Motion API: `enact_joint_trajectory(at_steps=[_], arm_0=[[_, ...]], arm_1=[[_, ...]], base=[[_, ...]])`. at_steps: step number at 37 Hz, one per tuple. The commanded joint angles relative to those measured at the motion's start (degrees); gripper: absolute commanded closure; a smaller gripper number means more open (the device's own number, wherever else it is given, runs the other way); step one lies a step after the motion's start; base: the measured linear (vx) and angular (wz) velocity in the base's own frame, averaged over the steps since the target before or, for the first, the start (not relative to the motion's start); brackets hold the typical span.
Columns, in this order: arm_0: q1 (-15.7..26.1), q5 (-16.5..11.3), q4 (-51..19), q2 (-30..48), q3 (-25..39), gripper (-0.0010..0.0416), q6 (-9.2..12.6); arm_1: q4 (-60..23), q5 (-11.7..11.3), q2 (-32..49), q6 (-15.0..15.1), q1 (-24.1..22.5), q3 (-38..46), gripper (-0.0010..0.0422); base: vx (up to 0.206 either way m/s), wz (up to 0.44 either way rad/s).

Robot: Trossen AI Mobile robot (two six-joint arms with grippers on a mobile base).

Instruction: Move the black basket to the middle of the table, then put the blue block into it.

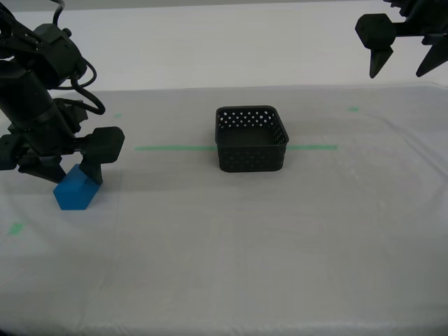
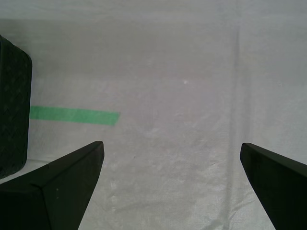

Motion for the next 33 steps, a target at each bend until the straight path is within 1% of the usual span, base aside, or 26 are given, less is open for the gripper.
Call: enact_joint_trajectory(at_steps=[1,3,7,10,18,26,28,29,31,33], arm_0=[[0.04,-0.11,0.04,0.02,0.04,0.0007,0.07],[0.04,-0.09,0.04,0.02,0.04,0.0007,0.09],[0.04,-0.09,0.04,0.02,0.04,0.0007,0.09],[0.07,-0.11,0.04,0.02,0.04,0.0007,0.07],[0.07,-0.09,0.04,0.02,0.04,0.0007,0.07],[0.04,-0.11,0.04,0.02,0.04,0.0007,0.07],[0.04,-0.09,0.02,0.02,0.04,0.0007,0.07],[0.07,-0.11,0.04,0.02,0.04,0.0007,0.07],[0.07,-0.09,0.04,0.02,0.04,0.0007,0.09],[0.07,-0.11,0.04,0.02,0.04,0.0007,0.09]], arm_1=[[-0.15,0.24,-0.02,-0.61,0.02,0.0,0.0182],[-0.13,0.24,-0.02,-0.66,0.02,0.0,0.0194],[-0.17,0.24,-0.02,-2.05,0.02,0.0,0.0216],[-0.2,0.24,-0.02,-2.54,0.02,0.0,0.0235],[-0.35,0.24,-0.02,-2.54,0.02,0.0,0.0294],[-0.31,0.28,-0.04,-2.49,0.02,0.0,0.0385],[-0.28,0.94,-0.04,-2.49,0.02,0.0,0.0412],[-0.28,1.09,-0.04,-2.49,0.02,0.0,0.0418],[-0.31,1.05,-0.04,-2.49,0.02,0.0,0.0407],[-0.33,1.05,-0.04,-2.51,0.02,0.0,0.0408]], base=[[0.0,0.0],[0.0,0.0],[0.0,0.0],[0.0,0.0],[0.0,0.0],[0.0,0.0],[0.0,0.0],[0.0,0.0],[0.0,0.0],[0.0,0.0]])
